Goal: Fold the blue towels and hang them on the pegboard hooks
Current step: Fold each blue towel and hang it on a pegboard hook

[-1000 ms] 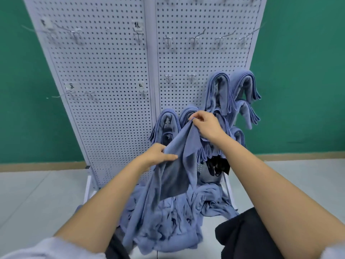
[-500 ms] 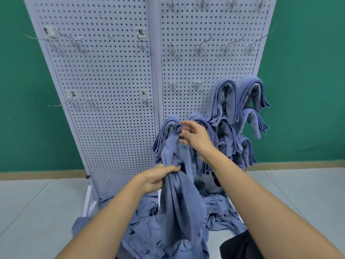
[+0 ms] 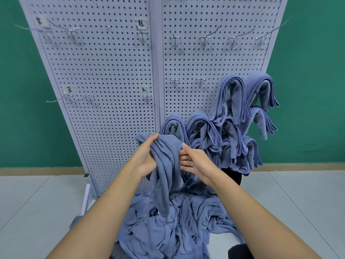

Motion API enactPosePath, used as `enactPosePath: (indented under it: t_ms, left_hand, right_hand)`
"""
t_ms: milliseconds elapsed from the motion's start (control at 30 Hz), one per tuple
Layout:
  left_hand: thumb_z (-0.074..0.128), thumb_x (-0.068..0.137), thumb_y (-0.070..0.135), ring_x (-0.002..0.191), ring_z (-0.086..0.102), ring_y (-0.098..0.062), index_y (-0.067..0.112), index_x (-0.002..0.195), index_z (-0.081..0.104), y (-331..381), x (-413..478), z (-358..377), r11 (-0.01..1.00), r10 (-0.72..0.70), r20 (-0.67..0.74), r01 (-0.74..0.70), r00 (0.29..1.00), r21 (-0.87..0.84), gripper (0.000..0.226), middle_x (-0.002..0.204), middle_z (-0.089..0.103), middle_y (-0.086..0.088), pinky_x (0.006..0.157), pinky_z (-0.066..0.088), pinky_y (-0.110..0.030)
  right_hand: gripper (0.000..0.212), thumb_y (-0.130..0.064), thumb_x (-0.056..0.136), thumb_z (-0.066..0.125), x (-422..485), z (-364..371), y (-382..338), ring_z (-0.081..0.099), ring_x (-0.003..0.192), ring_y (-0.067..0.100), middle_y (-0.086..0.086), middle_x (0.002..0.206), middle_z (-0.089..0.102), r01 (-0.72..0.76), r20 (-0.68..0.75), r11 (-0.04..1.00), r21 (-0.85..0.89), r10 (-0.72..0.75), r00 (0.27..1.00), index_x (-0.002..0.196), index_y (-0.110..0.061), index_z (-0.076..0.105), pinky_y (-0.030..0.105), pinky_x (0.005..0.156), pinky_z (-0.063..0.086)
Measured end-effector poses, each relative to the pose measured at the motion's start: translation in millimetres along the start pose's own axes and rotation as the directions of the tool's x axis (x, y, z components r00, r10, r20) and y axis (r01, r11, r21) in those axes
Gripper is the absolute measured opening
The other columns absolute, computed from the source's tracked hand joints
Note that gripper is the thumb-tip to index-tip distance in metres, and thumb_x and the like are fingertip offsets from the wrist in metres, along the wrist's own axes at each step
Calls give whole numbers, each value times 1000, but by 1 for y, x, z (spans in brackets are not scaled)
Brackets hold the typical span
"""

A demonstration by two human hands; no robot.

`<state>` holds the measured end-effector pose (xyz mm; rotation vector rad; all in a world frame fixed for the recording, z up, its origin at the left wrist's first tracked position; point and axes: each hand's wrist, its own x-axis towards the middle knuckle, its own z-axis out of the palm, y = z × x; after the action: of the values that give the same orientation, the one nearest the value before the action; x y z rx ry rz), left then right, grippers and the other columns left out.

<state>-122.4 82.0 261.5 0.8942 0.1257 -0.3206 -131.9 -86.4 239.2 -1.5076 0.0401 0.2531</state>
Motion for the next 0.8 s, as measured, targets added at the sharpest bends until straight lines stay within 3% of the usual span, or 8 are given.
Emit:
enactPosePath:
  t_ms: [67,167,333,433,500,567,700,800]
  left_hand:
    - [50,97,28,102,64,-25,-2,107,62,2,-2,0,999,7,18,-7,1000,-40,34,104,69,-20,86,50,-36]
    - [51,97,27,109,62,-27,-1,104,63,3,-3,0,995,28,45,-24,999,-93,32,108,68,-20,101,45,-40]
    - [50,97,24,92,71,-22,6,100,65,2,-8,5,987,62,151,-38,987,-156,23,101,71,-14,73,59,-34]
    - [51,96,23,96,70,-23,8,100,64,3,-13,6,990,57,189,-31,980,-136,20,101,71,-14,82,58,-38]
    - [52,95,24,103,67,-26,7,103,64,2,-14,5,996,40,195,-23,980,-90,22,109,68,-16,90,54,-40]
    - [51,96,24,103,67,-26,5,100,67,1,-15,4,998,29,182,-19,983,-55,26,110,68,-17,90,54,-40]
    - [54,95,26,99,68,-22,2,107,66,7,-15,-6,997,10,127,-20,992,75,29,107,69,-14,89,54,-35]
    - [55,95,25,82,68,-17,10,91,66,10,-14,-16,973,5,57,-18,998,228,19,88,69,-7,79,53,-30]
  right_hand:
    - [33,-42,96,52,1,-2,1,62,74,14,0,78,65,-19,28,999,-37,20,999,93,-12,66,33,86,54]
    - [40,-49,95,48,0,-6,5,65,95,17,0,100,70,-45,87,991,-129,57,995,109,-17,67,34,91,51]
    - [48,-56,90,52,-5,-4,5,61,99,14,-6,108,68,-25,86,985,-169,40,995,121,-21,62,29,80,49]
    - [41,-44,93,56,-6,-7,6,60,103,9,-11,117,64,73,100,983,-169,-56,993,130,-26,51,27,78,48]
    - [29,-29,95,57,-9,-8,4,64,95,4,-15,109,67,157,110,979,-129,-143,984,123,-27,54,22,75,51]
    - [21,-23,95,58,-13,-9,-1,66,89,9,-4,103,71,193,115,979,-72,-184,976,114,-18,63,24,77,53]
    - [37,-31,94,58,-14,-19,-7,58,86,28,25,98,66,183,-23,977,-111,-187,982,101,5,62,43,85,51]
    - [35,-35,90,64,-15,-35,-13,61,83,26,16,92,71,177,-162,981,-83,-188,969,91,0,67,39,78,50]
